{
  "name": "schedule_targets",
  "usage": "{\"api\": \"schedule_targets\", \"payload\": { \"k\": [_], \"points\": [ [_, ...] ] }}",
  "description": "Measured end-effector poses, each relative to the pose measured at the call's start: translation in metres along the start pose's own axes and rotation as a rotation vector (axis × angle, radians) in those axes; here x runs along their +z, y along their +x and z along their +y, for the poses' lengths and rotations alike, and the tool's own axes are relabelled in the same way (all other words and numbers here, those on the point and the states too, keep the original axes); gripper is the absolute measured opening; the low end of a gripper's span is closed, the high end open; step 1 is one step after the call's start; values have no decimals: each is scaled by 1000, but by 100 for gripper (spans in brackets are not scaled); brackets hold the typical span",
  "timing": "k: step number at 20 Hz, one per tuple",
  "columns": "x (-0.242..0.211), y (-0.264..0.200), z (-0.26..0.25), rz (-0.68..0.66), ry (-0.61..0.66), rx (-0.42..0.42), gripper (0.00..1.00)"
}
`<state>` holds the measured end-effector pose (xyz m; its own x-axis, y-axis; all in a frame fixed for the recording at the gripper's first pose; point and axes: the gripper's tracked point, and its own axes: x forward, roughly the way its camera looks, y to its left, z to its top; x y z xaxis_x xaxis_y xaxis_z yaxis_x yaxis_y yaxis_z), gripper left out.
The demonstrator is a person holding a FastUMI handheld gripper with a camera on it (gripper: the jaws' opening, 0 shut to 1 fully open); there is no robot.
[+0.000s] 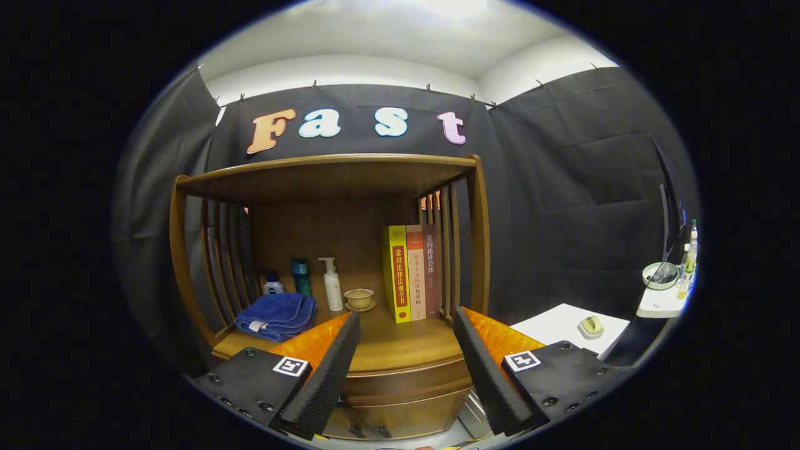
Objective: Pull open the drawer, take out the items inside it, and place them on the countertop above the cabinet.
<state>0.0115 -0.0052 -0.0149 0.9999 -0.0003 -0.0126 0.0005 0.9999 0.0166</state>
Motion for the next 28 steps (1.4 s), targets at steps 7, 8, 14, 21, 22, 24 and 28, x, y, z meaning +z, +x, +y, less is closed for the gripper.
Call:
{"api": "schedule_targets", "payload": {
  "k": [7,8,14,21,22,24,28],
  "points": [
    [-43,12,21,31,5,25,99],
    [-51,13,27,32,0,32,99],
    [-110,22,70,85,2,87,99],
    [-186,22,104,130,2,138,99],
    [-197,21,106,143,6,140,99],
    [-220,20,108,173,1,139,99],
    [-254,18,119,217,-27,163,99]
  ]
}}
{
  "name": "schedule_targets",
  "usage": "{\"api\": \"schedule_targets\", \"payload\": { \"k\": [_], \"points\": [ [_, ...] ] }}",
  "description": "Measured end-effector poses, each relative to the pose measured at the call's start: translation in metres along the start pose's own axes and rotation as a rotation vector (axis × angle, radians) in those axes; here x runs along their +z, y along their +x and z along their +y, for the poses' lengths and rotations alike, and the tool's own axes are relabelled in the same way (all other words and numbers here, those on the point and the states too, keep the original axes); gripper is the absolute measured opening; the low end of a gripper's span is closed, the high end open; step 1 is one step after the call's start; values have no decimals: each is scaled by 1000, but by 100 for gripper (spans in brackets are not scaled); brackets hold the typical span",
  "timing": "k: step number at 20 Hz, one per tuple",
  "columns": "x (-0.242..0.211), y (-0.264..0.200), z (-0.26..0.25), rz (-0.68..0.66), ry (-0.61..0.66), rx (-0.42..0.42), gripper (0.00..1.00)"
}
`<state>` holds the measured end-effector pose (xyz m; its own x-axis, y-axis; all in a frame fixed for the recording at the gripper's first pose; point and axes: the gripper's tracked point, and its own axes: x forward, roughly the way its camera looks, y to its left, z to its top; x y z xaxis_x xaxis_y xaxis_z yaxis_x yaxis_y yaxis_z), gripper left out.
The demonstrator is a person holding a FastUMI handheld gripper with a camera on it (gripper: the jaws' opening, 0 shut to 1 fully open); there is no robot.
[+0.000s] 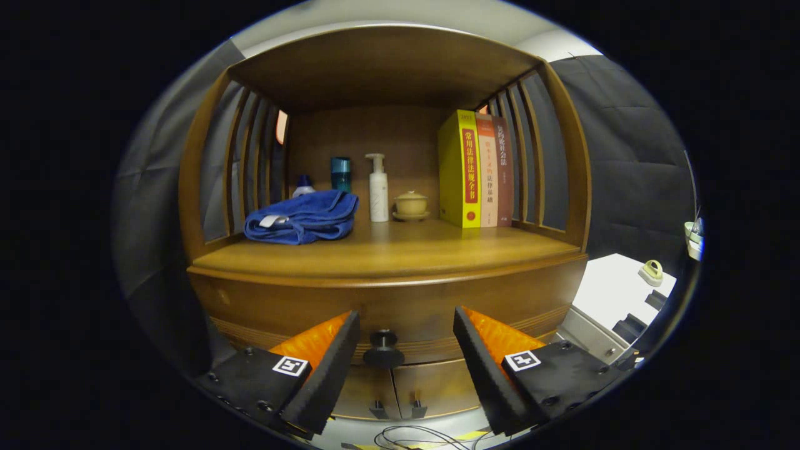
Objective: Pull open the drawer, take out the items inside it, and place them on the countertop above the cabinet.
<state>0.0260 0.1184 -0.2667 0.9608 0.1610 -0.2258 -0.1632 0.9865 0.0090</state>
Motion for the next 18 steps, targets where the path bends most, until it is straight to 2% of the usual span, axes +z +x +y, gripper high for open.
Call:
{"api": "schedule_targets", "payload": {
  "k": [4,10,11,14,15,18],
  "points": [
    [-27,10,7,48,15,19,96],
    [-46,20,13,93,120,28,65],
    [-47,22,12,105,112,23,57],
    [-51,25,14,127,84,28,53],
    [-52,25,14,116,87,28,49],
    [-53,24,12,123,100,0,44]
  ]
}}
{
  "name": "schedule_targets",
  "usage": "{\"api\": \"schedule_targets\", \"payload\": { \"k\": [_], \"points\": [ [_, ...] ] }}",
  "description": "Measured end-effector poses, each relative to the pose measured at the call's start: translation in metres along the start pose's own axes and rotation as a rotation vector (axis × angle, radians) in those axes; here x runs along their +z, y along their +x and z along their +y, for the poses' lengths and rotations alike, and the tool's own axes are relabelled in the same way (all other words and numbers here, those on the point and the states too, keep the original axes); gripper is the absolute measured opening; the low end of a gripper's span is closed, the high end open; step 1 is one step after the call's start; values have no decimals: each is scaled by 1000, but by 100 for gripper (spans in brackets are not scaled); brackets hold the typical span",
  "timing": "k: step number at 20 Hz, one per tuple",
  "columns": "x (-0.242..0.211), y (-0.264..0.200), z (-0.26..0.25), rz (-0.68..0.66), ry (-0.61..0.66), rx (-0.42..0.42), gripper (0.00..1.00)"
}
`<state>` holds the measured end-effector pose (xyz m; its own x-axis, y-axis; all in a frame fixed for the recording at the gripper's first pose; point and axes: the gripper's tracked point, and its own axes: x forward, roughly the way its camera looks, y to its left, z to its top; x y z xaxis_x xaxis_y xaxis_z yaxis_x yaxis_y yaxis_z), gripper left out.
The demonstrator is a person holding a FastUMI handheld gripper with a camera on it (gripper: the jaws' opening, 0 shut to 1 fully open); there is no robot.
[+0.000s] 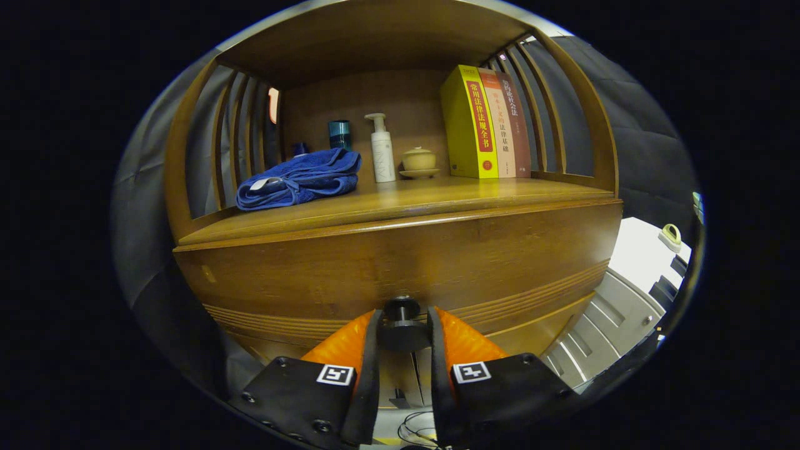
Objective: Pull open the drawer, take out the items inside it, and place them on the countertop above the cabinet.
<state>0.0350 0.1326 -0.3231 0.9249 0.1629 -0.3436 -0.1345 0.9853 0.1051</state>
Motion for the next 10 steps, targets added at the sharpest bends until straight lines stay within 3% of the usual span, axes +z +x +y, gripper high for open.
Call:
{"api": "schedule_targets", "payload": {
  "k": [10],
  "points": [
    [-4,-33,-1,14,0,7,42]
  ]
}}
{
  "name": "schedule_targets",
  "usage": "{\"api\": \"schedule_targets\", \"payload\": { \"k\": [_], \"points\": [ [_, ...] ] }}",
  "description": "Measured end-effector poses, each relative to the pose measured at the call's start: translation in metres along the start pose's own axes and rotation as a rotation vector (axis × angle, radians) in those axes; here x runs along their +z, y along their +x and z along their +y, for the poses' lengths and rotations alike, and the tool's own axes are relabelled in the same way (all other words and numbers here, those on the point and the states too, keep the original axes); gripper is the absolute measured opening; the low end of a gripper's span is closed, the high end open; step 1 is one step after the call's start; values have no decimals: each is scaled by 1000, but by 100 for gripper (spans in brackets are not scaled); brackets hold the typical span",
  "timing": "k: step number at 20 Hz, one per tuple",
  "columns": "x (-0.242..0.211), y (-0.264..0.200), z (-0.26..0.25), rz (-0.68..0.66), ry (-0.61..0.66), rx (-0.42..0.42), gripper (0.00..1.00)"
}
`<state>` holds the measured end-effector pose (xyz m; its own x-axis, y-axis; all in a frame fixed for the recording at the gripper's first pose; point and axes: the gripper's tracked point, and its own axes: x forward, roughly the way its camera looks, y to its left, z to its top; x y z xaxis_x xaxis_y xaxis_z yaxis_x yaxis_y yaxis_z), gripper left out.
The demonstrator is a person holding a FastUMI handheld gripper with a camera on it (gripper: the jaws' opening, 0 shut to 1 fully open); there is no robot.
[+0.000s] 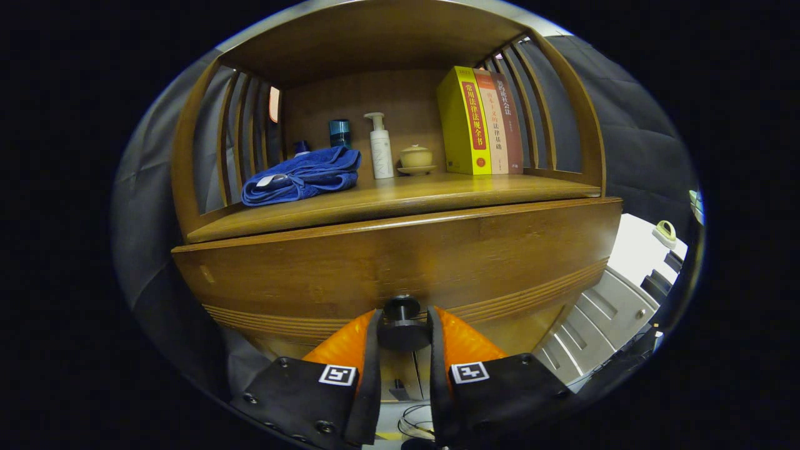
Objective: Pull open the drawer, take out the items inside it, and place them on the countertop above the cabinet.
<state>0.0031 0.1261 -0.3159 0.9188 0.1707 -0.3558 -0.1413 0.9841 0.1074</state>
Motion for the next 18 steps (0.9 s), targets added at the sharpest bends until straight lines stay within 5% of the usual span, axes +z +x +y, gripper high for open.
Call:
{"api": "schedule_targets", "payload": {
  "k": [18],
  "points": [
    [-24,-83,-5,55,3,2,42]
  ]
}}
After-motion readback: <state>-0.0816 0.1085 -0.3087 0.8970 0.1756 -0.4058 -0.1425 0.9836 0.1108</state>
